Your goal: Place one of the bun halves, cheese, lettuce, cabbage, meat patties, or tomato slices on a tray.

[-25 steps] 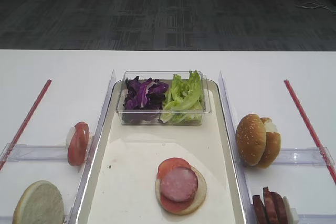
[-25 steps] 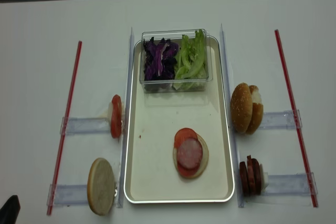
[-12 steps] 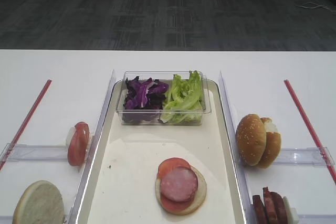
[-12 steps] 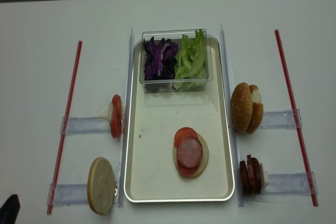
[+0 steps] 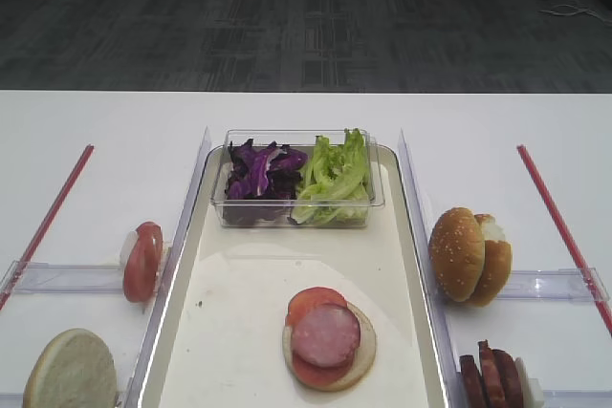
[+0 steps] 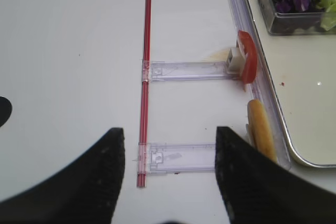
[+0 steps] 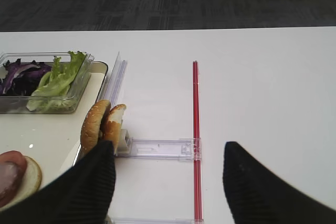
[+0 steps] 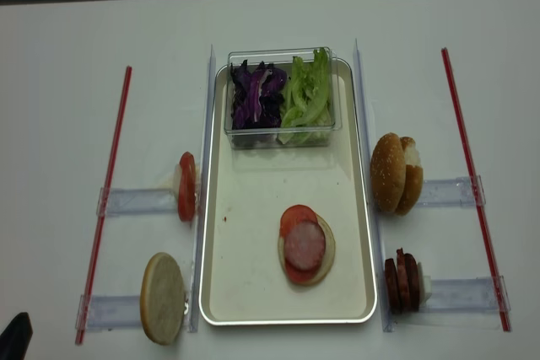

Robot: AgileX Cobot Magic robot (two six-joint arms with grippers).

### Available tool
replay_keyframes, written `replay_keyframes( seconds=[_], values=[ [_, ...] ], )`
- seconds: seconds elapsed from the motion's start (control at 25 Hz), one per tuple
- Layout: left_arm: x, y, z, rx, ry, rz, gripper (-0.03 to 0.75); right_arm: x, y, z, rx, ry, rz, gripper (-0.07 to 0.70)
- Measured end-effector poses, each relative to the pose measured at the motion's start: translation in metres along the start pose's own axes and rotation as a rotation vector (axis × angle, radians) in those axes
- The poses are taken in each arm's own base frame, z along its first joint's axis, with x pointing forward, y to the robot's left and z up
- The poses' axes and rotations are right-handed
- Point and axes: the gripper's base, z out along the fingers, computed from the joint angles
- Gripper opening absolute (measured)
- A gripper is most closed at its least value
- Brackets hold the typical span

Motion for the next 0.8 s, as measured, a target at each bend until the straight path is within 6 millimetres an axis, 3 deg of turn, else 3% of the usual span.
replay_keyframes(
  seconds=[0.8],
  values=[
    [0.0, 0.0, 0.0, 0.0, 0.0, 0.0, 0.399, 0.013, 0.0, 0.0, 0.005, 0.139, 0.023, 0.454]
  ],
)
